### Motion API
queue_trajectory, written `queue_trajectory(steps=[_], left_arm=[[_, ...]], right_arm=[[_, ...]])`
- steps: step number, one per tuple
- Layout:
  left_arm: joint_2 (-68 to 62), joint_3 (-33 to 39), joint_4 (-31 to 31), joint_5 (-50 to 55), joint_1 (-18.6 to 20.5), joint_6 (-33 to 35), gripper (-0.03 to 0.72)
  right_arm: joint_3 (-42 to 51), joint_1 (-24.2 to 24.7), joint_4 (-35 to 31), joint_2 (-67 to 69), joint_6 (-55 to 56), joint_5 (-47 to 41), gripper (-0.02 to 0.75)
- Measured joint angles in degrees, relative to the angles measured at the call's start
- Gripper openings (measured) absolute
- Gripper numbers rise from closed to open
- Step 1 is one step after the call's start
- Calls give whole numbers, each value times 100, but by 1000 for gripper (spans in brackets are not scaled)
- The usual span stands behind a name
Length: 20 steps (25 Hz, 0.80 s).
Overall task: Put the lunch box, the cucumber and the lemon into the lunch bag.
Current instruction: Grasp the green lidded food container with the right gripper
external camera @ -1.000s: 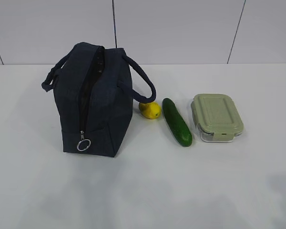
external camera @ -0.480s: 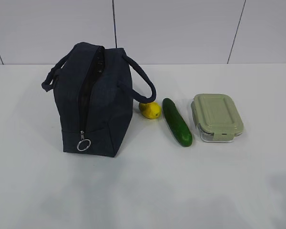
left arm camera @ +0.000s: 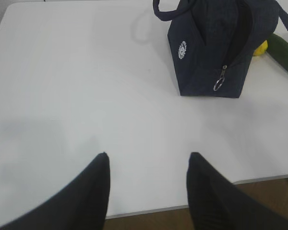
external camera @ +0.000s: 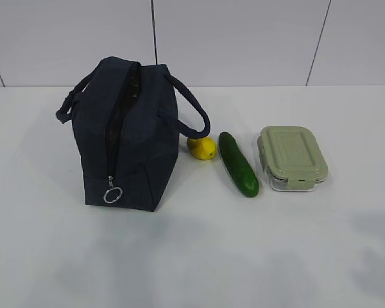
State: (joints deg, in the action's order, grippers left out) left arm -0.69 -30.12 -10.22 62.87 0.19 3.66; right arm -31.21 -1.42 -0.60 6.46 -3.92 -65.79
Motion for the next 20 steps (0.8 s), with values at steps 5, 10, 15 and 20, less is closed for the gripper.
queue_trajectory(steps=[5,10,15,20], left_arm=[[0,0,0,0,0,0,372],[0,0,0,0,0,0,372],[0,0,0,0,0,0,372],[0,0,0,0,0,0,372]], right_arm=[[-359,0,-351,698,12,110,560],[-567,0,-708,1305,12,646,560],[-766,0,-1057,1920,-13,1280,560],[-1195,0,-1310,2609,-403,1607,560]])
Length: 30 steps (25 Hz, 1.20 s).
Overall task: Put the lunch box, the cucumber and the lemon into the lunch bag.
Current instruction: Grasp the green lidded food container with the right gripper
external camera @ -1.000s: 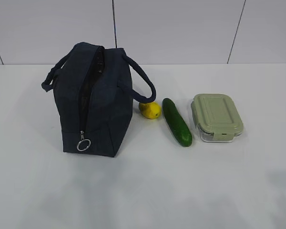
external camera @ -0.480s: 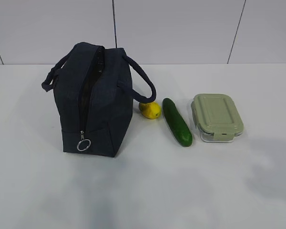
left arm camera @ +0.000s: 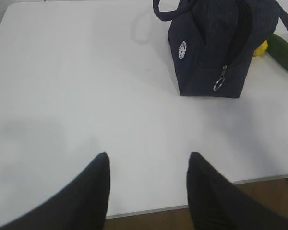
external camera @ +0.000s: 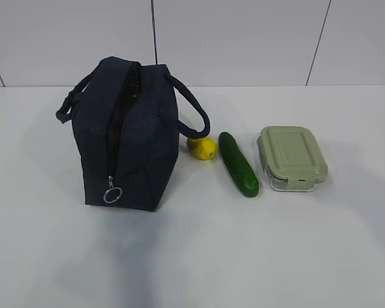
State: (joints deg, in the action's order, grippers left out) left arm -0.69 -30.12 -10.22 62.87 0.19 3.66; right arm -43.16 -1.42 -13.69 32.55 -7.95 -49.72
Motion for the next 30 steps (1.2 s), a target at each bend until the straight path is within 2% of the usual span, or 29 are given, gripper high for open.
queue_trajectory(steps=[10,17,25,30], left_arm=[[0,0,0,0,0,0,372],[0,0,0,0,0,0,372],[0,0,0,0,0,0,371],[0,0,0,0,0,0,371]], right_arm=[[-1255,0,-1079,1688,-1105,-10,560],[-2201,0,-1952,3018,-1965,-634,560],[-3283,10,-2638,4464,-2363,-1265,560],[-3629,389,-3654,5263,-2835,-1784,560]])
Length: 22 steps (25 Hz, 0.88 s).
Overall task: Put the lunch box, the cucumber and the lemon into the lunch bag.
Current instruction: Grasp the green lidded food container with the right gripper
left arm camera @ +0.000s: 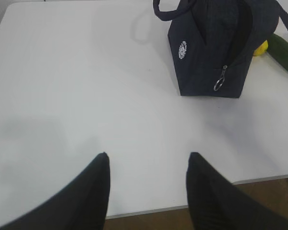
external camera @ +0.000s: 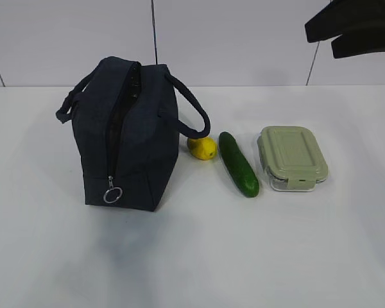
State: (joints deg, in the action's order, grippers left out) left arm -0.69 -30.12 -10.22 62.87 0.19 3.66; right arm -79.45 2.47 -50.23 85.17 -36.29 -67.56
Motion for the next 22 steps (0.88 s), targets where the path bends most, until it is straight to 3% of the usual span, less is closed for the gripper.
queue_trajectory(steps=[4,6,12,22], left_arm=[[0,0,0,0,0,0,371],[0,0,0,0,0,0,371],[0,0,0,0,0,0,371],[0,0,0,0,0,0,371]], right_arm=[[-26,580,-843,586,-571,-196,560],[-26,836,-939,853,-681,-196,560],[-36,1367,-928,1510,-836,-196,560],[-45,1415,-439,2583,-1260,-164,560]])
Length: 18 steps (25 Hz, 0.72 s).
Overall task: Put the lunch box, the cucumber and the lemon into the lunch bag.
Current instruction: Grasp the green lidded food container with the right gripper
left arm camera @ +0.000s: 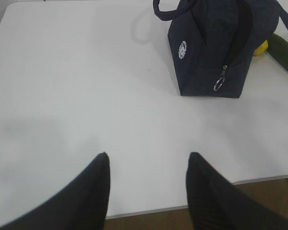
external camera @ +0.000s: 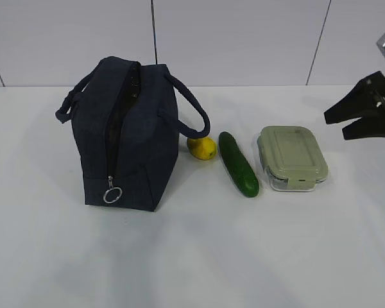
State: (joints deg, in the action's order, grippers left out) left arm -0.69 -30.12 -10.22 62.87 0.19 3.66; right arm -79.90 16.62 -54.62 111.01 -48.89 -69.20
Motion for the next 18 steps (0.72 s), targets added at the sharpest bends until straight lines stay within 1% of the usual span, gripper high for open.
queue_trajectory(steps=[3,9,18], left_arm=[[0,0,0,0,0,0,371],[0,0,0,0,0,0,371],[0,0,0,0,0,0,370]], right_arm=[[-11,0,-53,394,-67,13,560],[-11,0,-511,929,-317,84,560],[-56,0,-597,1048,-401,483,560]])
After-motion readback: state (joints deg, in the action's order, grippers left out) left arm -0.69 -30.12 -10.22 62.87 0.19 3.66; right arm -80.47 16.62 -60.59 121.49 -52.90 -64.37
